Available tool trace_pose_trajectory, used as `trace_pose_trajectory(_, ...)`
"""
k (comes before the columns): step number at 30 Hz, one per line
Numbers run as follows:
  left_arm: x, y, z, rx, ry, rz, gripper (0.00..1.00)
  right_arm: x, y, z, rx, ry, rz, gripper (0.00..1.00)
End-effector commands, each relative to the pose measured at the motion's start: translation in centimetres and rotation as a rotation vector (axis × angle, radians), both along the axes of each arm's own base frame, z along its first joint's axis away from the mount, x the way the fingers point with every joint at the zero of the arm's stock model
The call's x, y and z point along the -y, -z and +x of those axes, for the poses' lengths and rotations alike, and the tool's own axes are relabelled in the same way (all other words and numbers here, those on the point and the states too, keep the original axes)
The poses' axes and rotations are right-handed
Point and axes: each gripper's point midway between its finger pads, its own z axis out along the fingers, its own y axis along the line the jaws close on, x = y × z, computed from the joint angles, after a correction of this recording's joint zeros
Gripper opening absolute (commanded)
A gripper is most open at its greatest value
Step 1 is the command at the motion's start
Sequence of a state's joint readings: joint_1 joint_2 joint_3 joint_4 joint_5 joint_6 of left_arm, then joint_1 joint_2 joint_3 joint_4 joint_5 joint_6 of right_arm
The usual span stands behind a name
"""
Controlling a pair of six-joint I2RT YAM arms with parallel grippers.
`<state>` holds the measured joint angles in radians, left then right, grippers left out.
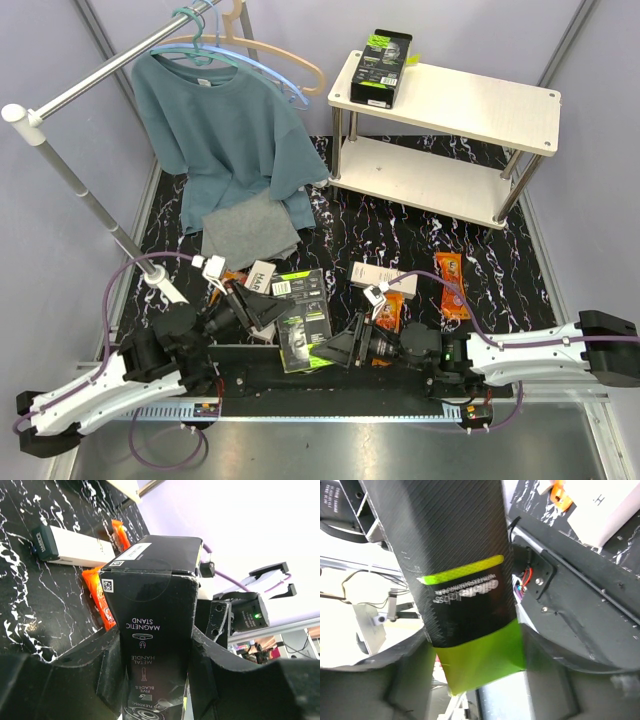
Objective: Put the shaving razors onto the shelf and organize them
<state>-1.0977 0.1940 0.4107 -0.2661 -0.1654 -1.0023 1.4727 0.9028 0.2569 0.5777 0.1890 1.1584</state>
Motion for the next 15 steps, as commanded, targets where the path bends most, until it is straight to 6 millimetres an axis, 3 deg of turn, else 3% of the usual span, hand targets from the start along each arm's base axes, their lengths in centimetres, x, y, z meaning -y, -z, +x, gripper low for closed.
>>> trace_pose_trajectory(1,-1.7,-7.1,0.6,0.086,-0.074,-0.196,0.0,-0.1,-1.3,-0.7,-0.005,-0.032,0.066,0.59)
trace_pose_trajectory(3,-1.7,-7.0,0.6,0.085,-0.076,-0.189,0.0,-0.1,-1.3,-0.7,-0.007,-0.035,0.073,0.51)
trace_pose_trajectory(4,-1.7,-6.9,0.7,0.083,-0.076,-0.187,0.0,-0.1,-1.4,-0.7,-0.007,-0.035,0.078,0.41)
trace_pose_trajectory(7,-1.6,-6.7,0.7,0.078,-0.076,-0.172,0.03,-0.3,-1.4,-0.8,-0.002,-0.038,0.078,0.3)
trace_pose_trajectory(11,-1.3,-5.9,0.9,0.067,-0.076,-0.133,0.08,-0.6,-1.4,-0.8,0.004,-0.043,0.06,0.23)
trace_pose_trajectory(12,-1.3,-5.7,0.9,0.062,-0.076,-0.12,0.12,-0.7,-1.7,-0.7,0.008,-0.04,0.061,0.22)
trace_pose_trajectory(13,-1.1,-5.5,0.9,0.061,-0.073,-0.1,0.26,-0.7,-1.6,-0.8,0.009,-0.042,0.056,0.21)
trace_pose_trajectory(15,-1.3,-5.0,1.0,0.058,-0.078,-0.047,0.43,-0.9,-1.4,-0.6,0.009,-0.037,0.04,0.2)
